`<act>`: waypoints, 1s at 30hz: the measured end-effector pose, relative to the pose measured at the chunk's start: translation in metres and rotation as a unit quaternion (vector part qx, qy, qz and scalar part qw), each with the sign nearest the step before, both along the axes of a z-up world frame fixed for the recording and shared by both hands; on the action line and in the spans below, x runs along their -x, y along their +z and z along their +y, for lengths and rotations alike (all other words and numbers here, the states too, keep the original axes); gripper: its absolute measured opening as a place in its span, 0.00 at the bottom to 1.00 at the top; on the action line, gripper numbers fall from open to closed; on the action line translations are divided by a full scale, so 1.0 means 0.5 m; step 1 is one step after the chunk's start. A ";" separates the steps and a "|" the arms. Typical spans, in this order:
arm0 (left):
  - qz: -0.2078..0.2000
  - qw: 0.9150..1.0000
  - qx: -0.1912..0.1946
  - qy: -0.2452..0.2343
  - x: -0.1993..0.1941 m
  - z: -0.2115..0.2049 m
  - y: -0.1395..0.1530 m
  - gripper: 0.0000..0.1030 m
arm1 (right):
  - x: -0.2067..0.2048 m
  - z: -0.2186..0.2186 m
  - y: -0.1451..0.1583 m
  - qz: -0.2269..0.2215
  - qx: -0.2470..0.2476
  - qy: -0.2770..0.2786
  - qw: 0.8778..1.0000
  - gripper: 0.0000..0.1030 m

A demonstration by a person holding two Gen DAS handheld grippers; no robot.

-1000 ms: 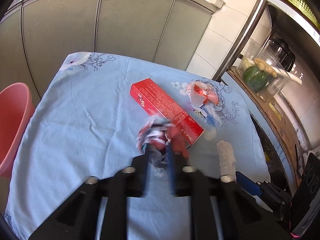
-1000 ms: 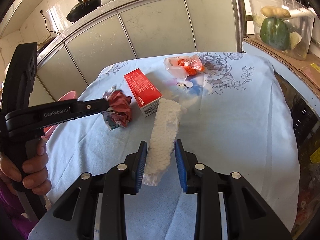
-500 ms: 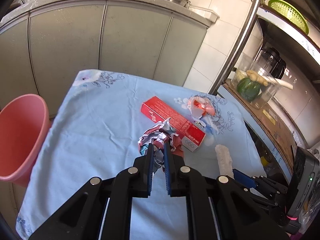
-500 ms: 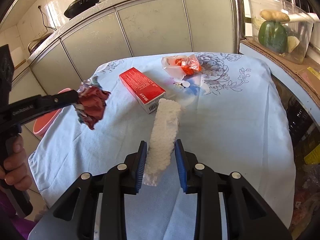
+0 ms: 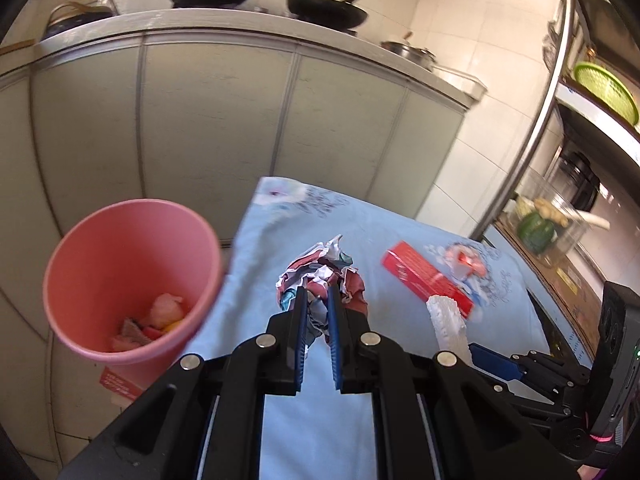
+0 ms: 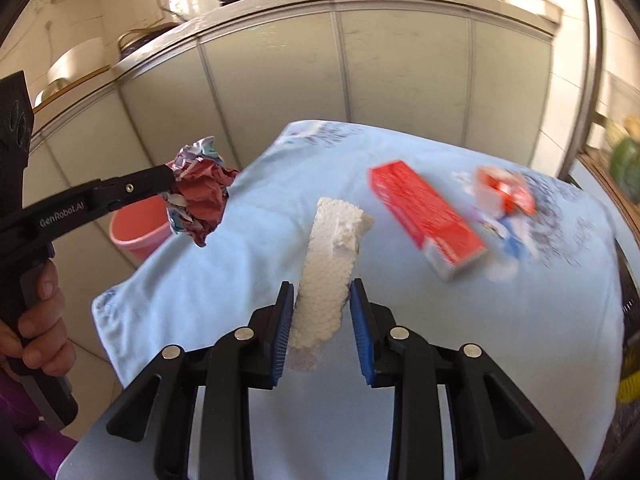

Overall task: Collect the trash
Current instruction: 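Carry the foam strip and foil wrapper over the pink bucket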

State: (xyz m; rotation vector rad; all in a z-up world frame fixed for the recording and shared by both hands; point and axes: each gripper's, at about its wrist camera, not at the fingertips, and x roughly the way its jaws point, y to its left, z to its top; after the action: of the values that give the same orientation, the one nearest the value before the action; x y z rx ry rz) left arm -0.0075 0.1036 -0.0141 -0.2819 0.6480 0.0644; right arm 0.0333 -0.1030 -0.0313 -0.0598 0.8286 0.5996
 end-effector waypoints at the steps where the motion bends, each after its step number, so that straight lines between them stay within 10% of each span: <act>1: -0.001 1.000 0.002 0.011 0.009 0.019 0.001 0.09 | -0.002 0.020 0.004 0.000 -0.002 0.011 1.000 0.29; 30: 0.027 0.984 -0.017 0.177 0.037 0.293 -0.065 0.09 | -0.082 0.416 0.019 0.021 0.005 0.170 0.985 0.29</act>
State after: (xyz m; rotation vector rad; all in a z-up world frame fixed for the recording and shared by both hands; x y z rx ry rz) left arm -0.0257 0.2501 -0.0467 -0.3619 0.6439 0.4252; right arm 0.0744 0.1049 -0.0217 -0.2012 0.8701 0.9212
